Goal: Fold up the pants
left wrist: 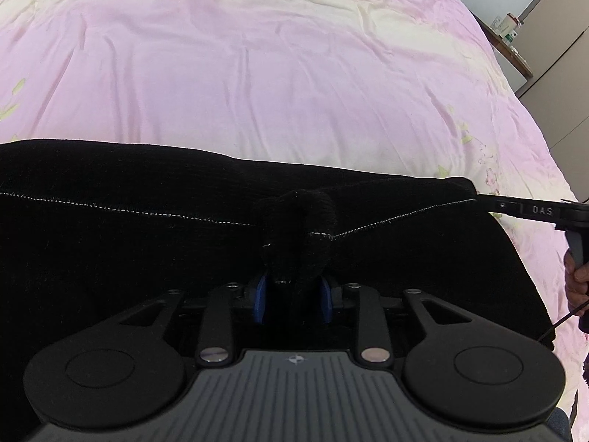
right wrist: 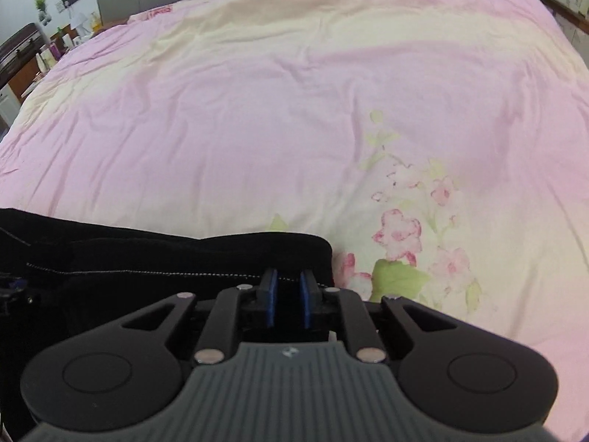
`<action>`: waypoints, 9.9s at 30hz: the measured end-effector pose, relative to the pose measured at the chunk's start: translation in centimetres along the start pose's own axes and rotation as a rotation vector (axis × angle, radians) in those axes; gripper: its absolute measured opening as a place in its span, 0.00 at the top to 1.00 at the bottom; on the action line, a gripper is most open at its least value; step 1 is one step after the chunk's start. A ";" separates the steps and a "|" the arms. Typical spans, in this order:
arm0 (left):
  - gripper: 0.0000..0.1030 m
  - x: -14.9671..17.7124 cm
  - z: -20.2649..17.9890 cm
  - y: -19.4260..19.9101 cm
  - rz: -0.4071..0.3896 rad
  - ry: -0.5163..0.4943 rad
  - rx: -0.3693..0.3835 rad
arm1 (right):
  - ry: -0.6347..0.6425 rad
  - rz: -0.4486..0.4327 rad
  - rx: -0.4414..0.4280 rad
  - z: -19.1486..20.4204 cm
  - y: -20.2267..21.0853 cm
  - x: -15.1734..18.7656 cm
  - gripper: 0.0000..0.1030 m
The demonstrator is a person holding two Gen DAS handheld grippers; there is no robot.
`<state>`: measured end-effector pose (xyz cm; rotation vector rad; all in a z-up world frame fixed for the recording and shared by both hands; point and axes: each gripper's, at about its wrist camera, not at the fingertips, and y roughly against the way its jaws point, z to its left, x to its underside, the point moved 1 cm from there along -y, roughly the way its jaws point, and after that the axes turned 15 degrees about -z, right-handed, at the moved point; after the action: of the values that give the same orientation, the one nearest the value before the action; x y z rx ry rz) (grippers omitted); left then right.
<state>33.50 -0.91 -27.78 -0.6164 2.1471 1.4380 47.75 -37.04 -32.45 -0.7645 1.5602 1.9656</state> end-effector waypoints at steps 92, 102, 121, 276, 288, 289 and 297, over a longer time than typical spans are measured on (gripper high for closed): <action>0.68 1.5 12.5 25.8 -0.644 0.405 -0.195 | 0.846 0.200 -0.232 29.0 -0.7 1.9 0.48; 0.68 1.0 -5.4 19.1 -0.511 -0.219 -0.202 | 0.618 0.125 -0.233 22.9 5.3 0.5 0.40; 0.35 11.3 -17.0 7.6 -0.118 -0.808 -0.084 | 0.154 0.089 -0.175 7.8 11.1 7.2 0.40; 0.82 9.5 -1.2 13.3 -0.022 0.015 -0.042 | 0.031 -0.037 -0.189 15.6 15.1 7.9 0.69; 0.91 12.6 -1.0 12.4 0.101 0.012 -0.042 | 0.095 0.119 -0.028 15.7 11.2 13.7 0.70; 0.94 12.8 -0.8 12.7 0.117 0.018 -0.037 | 0.089 0.123 -0.026 15.7 11.3 13.8 0.69; 0.78 14.2 -2.4 16.6 0.123 -0.257 -0.111 | 0.082 0.083 -0.028 14.7 14.2 13.8 0.64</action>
<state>11.99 1.19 -23.87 -0.3207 1.9426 1.6155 26.44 -25.00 -29.75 -0.8125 1.6394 2.0427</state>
